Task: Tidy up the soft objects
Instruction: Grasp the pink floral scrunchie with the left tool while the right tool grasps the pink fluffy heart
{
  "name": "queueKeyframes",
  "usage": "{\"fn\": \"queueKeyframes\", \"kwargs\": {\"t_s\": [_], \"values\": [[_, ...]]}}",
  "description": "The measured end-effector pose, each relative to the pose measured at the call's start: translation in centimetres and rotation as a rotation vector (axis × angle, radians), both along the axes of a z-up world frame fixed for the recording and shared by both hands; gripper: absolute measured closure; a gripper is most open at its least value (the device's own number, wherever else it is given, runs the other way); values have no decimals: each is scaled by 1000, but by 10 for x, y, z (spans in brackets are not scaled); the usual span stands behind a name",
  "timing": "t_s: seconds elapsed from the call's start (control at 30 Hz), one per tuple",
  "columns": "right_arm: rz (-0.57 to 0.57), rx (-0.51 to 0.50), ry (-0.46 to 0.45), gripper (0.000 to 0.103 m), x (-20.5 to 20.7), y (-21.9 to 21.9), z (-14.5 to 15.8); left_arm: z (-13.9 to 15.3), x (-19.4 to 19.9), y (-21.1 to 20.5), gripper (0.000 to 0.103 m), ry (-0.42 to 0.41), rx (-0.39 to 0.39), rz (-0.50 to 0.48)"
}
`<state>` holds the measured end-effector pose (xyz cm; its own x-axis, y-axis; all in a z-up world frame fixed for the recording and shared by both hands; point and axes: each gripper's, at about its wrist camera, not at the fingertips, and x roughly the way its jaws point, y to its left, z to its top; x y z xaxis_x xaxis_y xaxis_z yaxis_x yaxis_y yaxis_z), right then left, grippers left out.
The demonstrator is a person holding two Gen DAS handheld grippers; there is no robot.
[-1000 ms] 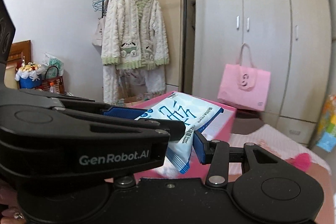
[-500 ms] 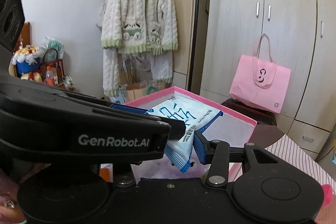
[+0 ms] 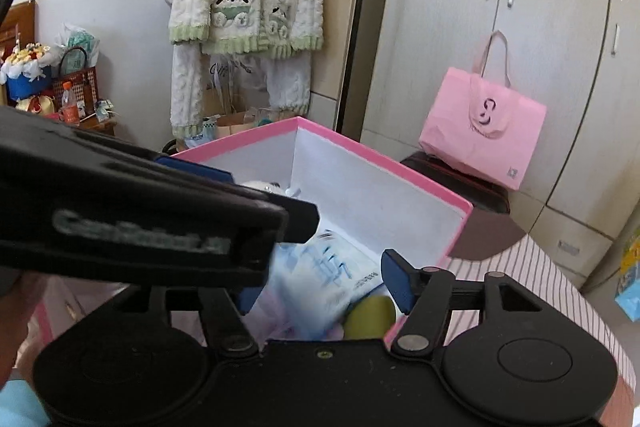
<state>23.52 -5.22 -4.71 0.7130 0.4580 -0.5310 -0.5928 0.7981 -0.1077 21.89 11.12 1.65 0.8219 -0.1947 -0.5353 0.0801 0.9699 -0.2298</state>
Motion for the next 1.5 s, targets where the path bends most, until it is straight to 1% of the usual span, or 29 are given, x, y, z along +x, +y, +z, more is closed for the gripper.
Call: {"fn": "queueKeyframes", "kwargs": {"t_s": [0.13, 0.27, 0.4, 0.47, 0.6, 0.73, 0.9, 0.97, 1.0, 1.07, 1.13, 1.2, 1.27, 1.37, 1.43, 1.47, 1.5], "values": [[-7, 2, -19, 32, -11, -16, 8, 10, -18, -7, 42, -17, 40, 5], [-15, 6, -43, 31, -26, -32, 18, 23, -42, -16, 39, -49, 60, -11], [-8, 25, -47, 30, -42, -55, 26, 35, -65, -33, 38, -82, 100, -32], [2, 41, -38, 29, -48, -67, 29, 41, -75, -43, 38, -105, 102, -50], [62, 112, -2, 29, -60, -98, 34, 52, -91, -62, 38, -138, 85, -65], [46, 153, -4, 29, -70, -138, 38, 58, -95, -84, 38, -141, 86, -94], [-19, 185, -16, 27, -72, -190, 34, 57, -87, -119, 37, -131, 94, -147], [3, 211, -34, 24, -74, -208, 32, 54, -80, -133, 37, -125, 97, -172], [14, 221, -36, 22, -74, -217, 31, 52, -77, -141, 37, -126, 100, -186], [13, 219, -48, 21, -72, -231, 29, 48, -69, -153, 36, -127, 104, -208], [-13, 194, -57, 21, -68, -238, 25, 42, -58, -165, 36, -115, 102, -221], [-52, 170, -59, 21, -59, -245, 20, 35, -45, -175, 36, -101, 94, -233], [-77, 169, -54, 21, -47, -255, 14, 26, -31, -185, 36, -96, 94, -236], [-126, 173, -41, 21, -22, -270, 1, 11, -14, -198, 36, -141, 100, -263], [-137, 169, -31, 21, -8, -278, -10, 2, -3, -205, 31, -146, 95, -265], [-141, 168, -25, 21, 2, -281, -16, -5, 4, -209, 27, -150, 94, -258], [-140, 167, -20, 21, 12, -283, -21, -10, 11, -213, 26, -148, 99, -250]]}}
